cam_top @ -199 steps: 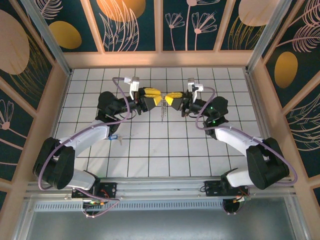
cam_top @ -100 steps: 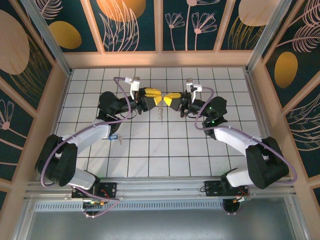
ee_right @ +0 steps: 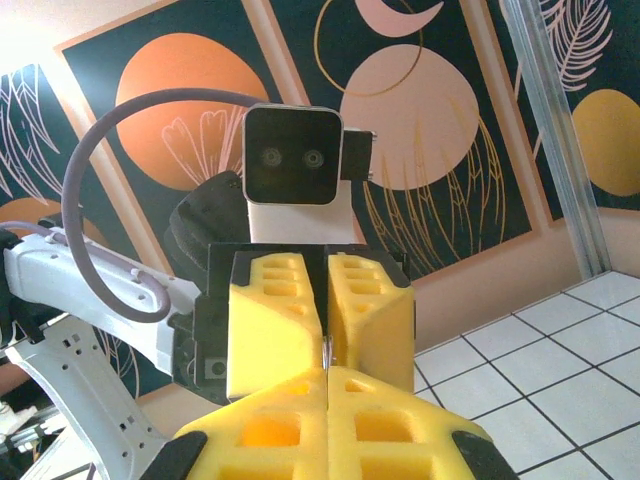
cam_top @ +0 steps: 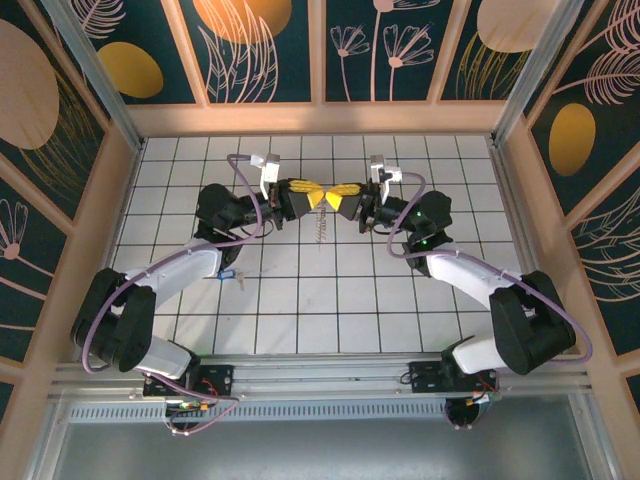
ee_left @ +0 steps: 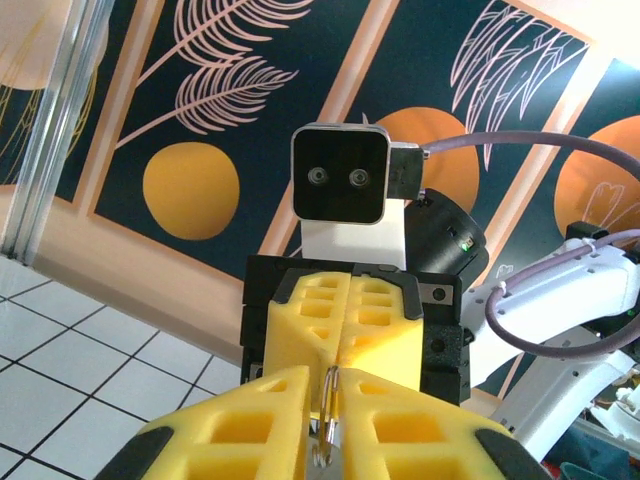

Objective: Put the keys on the keyring

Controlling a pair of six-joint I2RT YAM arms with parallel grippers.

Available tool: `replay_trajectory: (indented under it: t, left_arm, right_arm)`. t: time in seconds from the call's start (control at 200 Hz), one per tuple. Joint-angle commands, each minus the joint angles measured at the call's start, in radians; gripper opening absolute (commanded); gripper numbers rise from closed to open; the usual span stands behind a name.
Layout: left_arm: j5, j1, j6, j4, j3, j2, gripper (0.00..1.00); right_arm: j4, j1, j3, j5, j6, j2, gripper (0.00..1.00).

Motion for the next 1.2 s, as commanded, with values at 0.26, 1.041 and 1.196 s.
replay_trajectory:
  t: [0.26,1.041,1.196]
  left_arm:
    - [0.014,0.006,0.094,-0.081,0.011,-0.012,0.0]
    - [-0.175,-0.02,0.719,-0.302,-0.047,-0.112,0.0]
    - [-0.15,-0.027,0.761,-0.247,-0.073,-0.11,0.0]
  right_arm:
    - [-0.016,0.009,0.04,-0.005,-0.04,-0.006,0.0]
    - [-0.641,-0.091,-0.16,0.723,-0.164,-0.277,0.69]
    - [-0.608,-0.107,-0.21,0.697,-0.174,-0.275,0.76]
